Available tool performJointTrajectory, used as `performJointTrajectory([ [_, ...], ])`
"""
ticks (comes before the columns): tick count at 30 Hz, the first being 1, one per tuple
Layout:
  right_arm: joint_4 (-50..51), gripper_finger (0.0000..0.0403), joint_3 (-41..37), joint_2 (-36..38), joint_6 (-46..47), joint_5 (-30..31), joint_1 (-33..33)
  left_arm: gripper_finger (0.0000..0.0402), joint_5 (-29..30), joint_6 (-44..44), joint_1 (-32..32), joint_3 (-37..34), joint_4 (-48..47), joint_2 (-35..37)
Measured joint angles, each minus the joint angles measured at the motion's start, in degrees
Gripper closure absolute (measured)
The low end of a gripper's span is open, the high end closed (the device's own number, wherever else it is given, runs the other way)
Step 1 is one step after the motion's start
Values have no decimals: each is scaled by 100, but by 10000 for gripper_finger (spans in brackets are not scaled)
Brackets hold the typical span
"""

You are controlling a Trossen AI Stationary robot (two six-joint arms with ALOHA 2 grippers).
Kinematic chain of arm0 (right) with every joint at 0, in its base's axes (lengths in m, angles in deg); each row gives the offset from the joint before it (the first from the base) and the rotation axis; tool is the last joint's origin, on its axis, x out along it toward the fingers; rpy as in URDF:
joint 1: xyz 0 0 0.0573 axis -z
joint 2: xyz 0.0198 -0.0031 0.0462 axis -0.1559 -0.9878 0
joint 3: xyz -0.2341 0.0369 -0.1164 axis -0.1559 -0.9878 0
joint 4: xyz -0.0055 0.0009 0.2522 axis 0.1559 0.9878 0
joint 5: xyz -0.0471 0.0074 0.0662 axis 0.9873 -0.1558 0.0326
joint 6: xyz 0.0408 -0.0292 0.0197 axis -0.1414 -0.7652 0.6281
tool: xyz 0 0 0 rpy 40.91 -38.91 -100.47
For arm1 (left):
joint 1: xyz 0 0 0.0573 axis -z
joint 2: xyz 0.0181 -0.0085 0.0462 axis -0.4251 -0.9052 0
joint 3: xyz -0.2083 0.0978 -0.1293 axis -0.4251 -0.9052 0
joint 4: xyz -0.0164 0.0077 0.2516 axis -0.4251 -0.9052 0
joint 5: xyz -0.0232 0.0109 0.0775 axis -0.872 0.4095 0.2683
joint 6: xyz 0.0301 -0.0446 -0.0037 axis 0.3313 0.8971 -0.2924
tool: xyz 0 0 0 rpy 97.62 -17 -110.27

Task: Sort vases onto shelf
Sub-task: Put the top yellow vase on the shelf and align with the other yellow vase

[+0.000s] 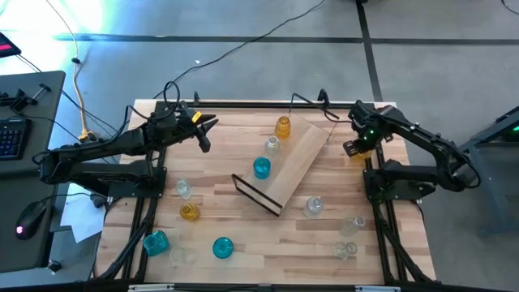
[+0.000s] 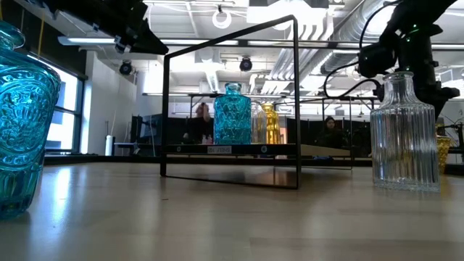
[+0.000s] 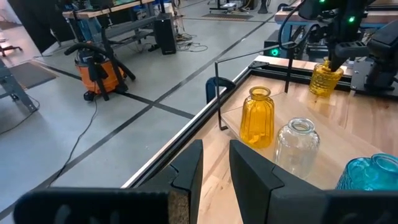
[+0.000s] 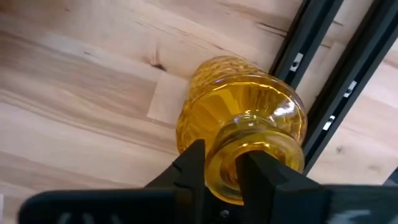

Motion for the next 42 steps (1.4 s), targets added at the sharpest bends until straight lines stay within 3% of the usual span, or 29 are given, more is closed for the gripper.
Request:
performJointTrajectory([
  [4,5,379,13,20,-222,-24,0,330,0,14,0,0,3,0],
  [18,499,376,-18,546,-339,-263,-98,330,2,239,0,0,9,-2],
  [29,403,377,-11,1083,116,-473,-1027,330,2,429,0,0,7,-2],
  [42,-1057,377,60,1150,581,-1001,-2374,330,-166,667,558,0,9,-4],
])
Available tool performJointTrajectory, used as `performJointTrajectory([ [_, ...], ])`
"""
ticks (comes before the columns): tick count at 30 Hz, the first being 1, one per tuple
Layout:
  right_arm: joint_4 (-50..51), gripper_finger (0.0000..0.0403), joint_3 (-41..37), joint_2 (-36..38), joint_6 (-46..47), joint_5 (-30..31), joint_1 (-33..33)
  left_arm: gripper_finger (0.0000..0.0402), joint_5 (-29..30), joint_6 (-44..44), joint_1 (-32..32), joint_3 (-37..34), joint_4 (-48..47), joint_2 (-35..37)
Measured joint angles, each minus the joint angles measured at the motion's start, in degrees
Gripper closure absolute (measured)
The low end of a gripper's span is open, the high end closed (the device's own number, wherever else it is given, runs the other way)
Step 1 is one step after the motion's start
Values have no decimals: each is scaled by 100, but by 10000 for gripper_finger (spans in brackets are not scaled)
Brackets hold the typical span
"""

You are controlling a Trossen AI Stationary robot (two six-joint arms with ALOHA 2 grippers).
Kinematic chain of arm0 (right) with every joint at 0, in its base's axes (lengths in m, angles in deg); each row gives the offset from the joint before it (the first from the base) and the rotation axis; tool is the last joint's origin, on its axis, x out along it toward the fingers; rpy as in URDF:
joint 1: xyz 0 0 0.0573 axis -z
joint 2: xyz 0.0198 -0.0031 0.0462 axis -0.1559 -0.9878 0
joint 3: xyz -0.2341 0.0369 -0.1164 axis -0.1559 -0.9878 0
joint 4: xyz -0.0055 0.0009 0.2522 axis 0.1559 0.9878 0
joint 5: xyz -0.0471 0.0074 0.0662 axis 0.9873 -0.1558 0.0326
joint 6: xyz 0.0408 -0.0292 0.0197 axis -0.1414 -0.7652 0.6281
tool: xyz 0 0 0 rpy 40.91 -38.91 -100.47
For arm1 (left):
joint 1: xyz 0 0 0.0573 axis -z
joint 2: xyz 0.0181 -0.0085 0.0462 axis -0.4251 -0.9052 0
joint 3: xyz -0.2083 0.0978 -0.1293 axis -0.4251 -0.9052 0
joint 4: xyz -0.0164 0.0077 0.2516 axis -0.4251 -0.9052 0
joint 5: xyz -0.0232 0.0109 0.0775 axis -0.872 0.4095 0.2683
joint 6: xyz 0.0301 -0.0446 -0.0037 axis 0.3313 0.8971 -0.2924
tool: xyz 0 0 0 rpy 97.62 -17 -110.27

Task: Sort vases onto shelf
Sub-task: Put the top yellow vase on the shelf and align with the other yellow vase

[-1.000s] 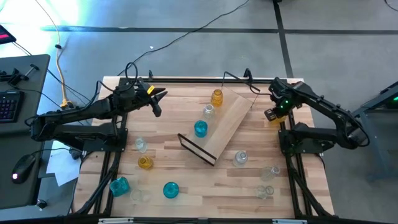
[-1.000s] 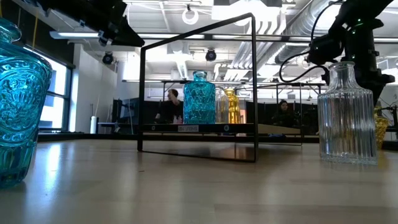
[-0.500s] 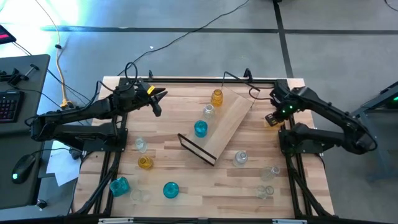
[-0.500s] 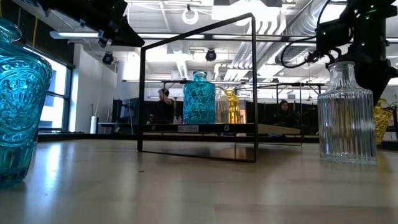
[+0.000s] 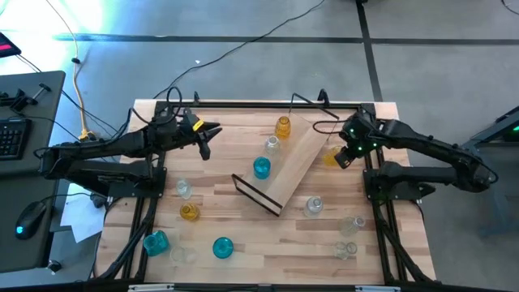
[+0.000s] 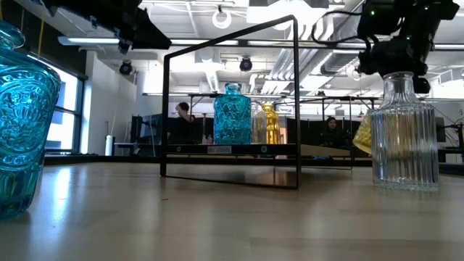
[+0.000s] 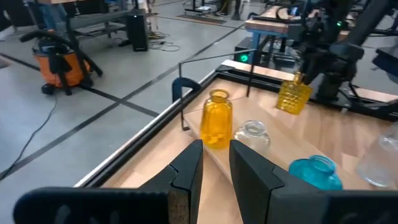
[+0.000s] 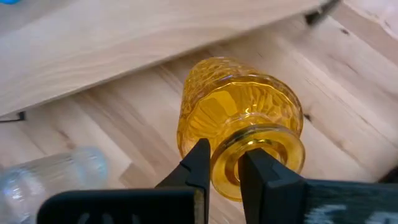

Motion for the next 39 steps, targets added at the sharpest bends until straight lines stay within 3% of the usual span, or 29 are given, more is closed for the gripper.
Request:
performJointTrajectory([
  [4,-3,377,352,-46,44,121,-353,330,34,0,96,0,2,0],
  [12,69,377,1661,-392,-120,974,-968,330,42,60,113,0,-2,-32],
  [23,1321,377,3664,-2334,-1343,2082,-1116,330,44,62,113,0,-7,-219],
  [32,1514,377,3995,-3766,-2117,1751,-906,330,44,55,113,0,1,-317],
  [39,1245,377,4003,-4357,-2429,1346,-906,330,46,-48,113,0,4,-317],
])
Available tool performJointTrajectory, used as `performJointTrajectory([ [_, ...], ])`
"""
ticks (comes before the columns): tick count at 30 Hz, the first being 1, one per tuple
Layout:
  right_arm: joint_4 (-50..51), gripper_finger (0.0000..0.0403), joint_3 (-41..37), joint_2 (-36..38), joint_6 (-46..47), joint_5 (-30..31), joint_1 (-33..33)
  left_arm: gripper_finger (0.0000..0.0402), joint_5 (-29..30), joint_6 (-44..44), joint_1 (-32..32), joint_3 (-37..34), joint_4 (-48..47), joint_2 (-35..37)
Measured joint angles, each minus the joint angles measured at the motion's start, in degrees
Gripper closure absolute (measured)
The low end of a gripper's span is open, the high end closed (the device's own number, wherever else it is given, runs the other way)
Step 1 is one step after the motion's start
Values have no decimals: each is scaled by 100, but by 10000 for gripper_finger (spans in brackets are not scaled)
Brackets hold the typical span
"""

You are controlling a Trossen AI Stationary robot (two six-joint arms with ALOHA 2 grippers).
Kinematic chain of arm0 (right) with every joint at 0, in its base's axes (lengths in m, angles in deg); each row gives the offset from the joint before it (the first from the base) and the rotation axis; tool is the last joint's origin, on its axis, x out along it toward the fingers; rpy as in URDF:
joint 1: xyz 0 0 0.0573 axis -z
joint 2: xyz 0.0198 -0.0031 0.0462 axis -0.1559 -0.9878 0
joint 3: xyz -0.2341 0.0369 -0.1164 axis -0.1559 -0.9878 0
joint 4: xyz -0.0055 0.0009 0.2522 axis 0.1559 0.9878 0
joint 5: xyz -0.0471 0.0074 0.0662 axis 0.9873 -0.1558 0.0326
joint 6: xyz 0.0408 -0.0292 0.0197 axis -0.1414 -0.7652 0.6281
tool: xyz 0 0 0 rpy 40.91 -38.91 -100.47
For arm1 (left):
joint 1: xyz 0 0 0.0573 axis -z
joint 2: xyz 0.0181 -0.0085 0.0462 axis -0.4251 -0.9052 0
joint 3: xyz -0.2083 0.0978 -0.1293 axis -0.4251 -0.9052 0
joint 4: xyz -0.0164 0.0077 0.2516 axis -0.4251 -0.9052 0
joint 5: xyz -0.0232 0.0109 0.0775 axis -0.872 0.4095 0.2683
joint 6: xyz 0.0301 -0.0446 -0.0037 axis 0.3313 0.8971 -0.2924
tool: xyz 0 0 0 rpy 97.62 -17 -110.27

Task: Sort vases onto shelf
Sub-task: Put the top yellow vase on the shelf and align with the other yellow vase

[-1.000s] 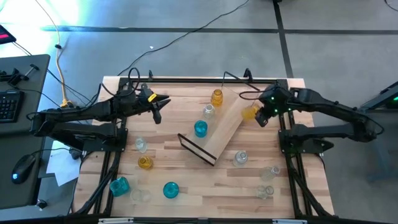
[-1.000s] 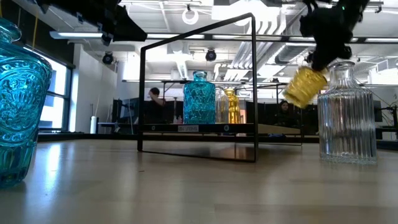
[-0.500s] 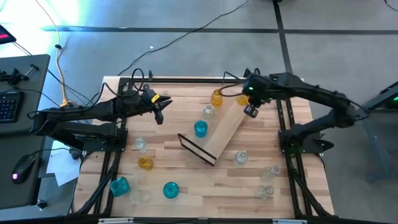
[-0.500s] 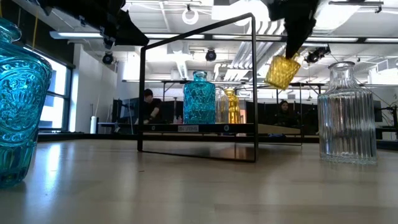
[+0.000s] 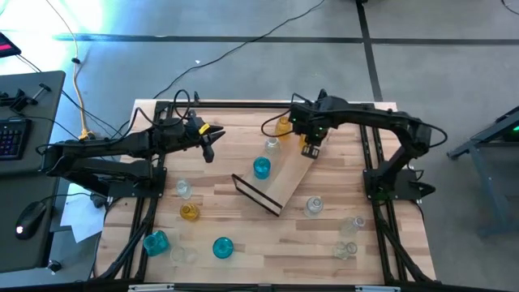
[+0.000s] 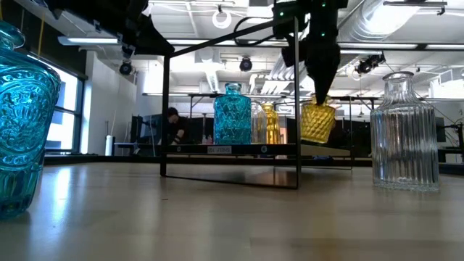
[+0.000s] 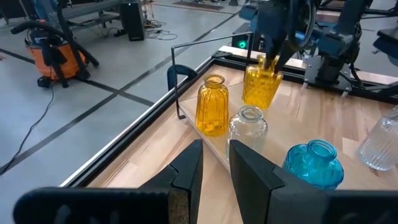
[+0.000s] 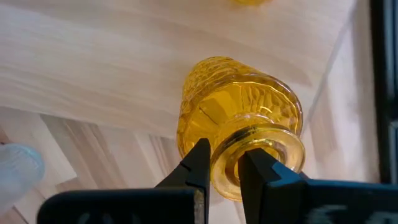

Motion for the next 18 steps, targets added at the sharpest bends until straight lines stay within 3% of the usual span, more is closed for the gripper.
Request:
performJointTrajectory([
  [10,-160,371,4,-82,-139,-74,169,330,0,-22,-1,0,35,0],
  [18,-512,370,4,-80,-234,-479,181,330,0,-52,-2,0,44,0],
])
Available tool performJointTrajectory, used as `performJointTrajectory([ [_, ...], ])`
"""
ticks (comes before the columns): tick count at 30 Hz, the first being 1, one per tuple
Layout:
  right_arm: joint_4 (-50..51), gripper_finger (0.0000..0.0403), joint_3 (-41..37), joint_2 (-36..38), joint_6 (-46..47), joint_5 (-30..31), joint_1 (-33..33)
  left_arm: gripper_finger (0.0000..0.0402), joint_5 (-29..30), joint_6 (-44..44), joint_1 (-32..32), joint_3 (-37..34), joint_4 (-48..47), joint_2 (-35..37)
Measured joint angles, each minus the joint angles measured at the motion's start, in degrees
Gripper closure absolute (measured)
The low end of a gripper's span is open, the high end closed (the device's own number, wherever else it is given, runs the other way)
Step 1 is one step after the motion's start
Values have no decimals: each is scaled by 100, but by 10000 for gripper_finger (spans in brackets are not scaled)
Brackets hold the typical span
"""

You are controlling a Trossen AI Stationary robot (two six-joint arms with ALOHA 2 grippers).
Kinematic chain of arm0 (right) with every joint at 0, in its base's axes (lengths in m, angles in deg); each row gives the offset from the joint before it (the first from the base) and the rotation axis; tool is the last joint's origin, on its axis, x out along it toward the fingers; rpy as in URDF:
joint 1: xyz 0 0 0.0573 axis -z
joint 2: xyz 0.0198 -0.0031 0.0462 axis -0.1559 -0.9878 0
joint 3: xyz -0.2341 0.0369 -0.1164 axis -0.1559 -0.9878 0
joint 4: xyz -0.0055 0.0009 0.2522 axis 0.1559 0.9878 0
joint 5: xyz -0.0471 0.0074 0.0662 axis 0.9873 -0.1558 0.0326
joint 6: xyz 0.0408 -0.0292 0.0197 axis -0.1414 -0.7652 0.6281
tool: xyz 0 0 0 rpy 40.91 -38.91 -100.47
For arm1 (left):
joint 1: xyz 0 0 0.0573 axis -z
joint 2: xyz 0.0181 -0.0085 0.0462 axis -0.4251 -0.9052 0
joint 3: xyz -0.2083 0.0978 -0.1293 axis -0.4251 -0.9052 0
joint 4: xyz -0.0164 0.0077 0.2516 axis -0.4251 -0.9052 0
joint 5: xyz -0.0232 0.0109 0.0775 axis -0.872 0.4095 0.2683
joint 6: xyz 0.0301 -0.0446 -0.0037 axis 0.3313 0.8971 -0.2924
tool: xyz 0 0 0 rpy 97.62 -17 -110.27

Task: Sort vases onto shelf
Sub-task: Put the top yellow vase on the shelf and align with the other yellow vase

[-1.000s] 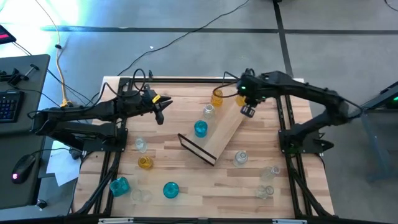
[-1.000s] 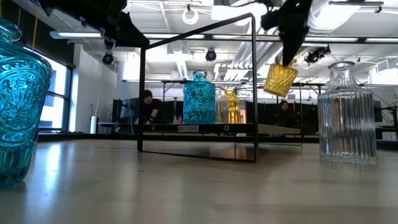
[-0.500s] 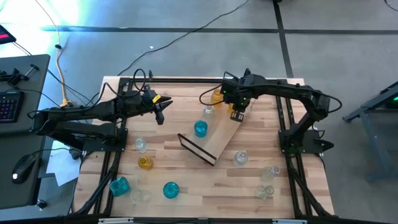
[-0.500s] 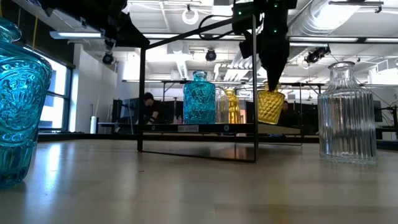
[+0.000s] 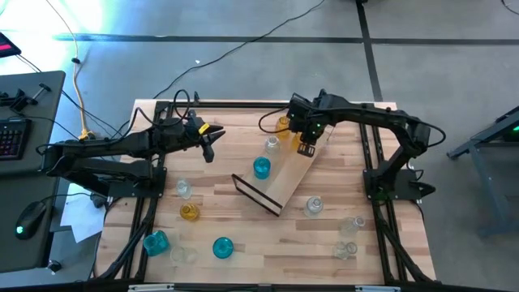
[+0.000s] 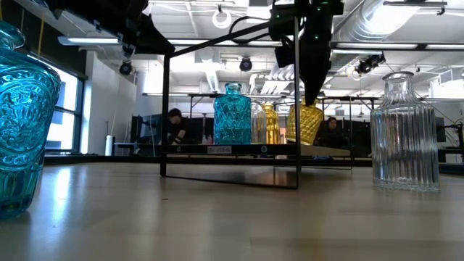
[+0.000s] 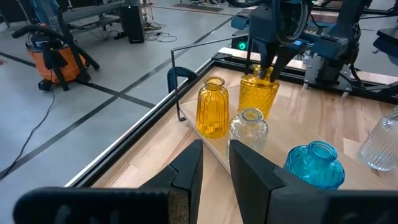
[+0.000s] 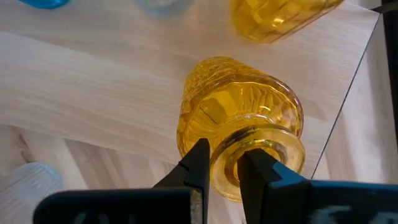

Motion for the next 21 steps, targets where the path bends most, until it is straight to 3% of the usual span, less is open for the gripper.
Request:
performJointTrajectory([
  [21,-27,364,-4,0,49,-121,7,330,0,-5,0,0,0,0],
])
